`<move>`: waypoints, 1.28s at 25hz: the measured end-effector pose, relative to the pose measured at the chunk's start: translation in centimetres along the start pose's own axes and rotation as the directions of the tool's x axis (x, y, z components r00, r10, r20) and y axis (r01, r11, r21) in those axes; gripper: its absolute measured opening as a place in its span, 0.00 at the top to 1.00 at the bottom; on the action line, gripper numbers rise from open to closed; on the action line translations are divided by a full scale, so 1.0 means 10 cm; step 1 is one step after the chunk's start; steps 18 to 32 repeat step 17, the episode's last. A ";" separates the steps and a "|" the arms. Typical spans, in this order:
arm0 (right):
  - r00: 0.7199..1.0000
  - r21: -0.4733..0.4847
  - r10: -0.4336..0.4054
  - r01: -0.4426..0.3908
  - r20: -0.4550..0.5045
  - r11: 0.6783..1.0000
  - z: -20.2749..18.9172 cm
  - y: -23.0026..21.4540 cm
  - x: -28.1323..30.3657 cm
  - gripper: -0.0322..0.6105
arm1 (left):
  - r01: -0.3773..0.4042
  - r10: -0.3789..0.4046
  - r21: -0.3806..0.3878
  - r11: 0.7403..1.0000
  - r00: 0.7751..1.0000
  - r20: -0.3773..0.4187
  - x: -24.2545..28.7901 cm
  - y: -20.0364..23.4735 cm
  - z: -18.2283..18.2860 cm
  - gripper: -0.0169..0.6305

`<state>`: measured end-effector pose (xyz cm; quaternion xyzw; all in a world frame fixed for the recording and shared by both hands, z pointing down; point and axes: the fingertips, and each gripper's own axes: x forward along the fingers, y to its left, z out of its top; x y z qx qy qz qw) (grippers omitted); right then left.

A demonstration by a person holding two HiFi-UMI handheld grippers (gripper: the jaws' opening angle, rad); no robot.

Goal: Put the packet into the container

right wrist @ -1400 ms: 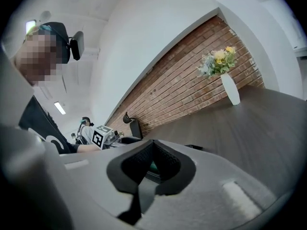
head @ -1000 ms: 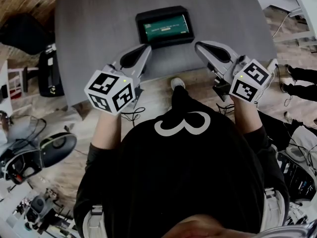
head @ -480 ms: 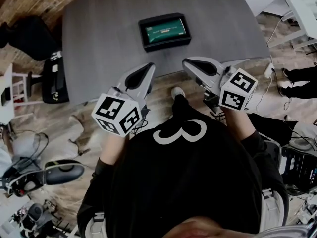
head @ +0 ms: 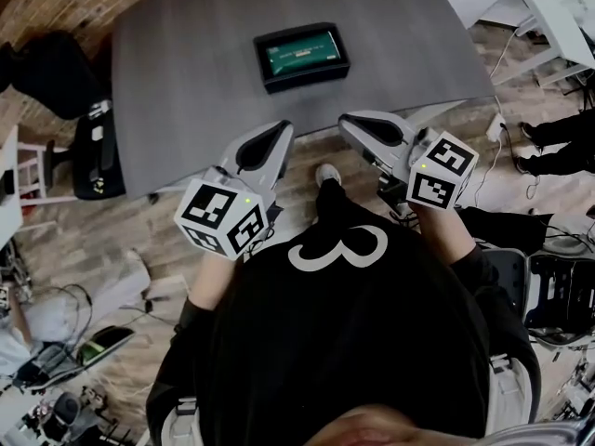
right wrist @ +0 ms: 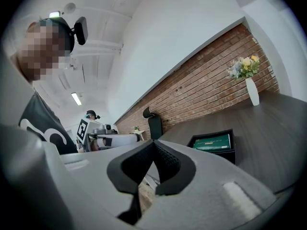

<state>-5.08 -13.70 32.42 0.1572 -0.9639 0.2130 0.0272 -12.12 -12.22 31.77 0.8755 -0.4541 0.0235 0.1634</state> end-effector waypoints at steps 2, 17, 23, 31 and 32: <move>1.000 -0.003 -0.010 0.010 -0.002 1.000 -0.01 0.02 -0.02 0.95 | 0.008 -0.008 0.010 1.000 1.000 -0.002 0.01 -0.03 -0.02 0.95; 0.999 0.015 -0.028 0.027 0.018 1.000 0.07 0.24 -0.17 0.95 | 0.060 -0.060 0.030 0.998 0.998 0.025 -0.12 -0.24 0.09 0.95; 0.999 0.015 -0.028 0.027 0.018 1.000 0.07 0.24 -0.17 0.95 | 0.060 -0.060 0.030 0.998 0.998 0.025 -0.12 -0.24 0.09 0.95; 0.999 0.015 -0.028 0.027 0.018 1.000 0.07 0.24 -0.17 0.95 | 0.060 -0.060 0.030 0.998 0.998 0.025 -0.12 -0.24 0.09 0.95; 0.999 0.015 -0.028 0.027 0.018 1.000 0.07 0.24 -0.17 0.95 | 0.060 -0.060 0.030 0.998 0.998 0.025 -0.12 -0.24 0.09 0.95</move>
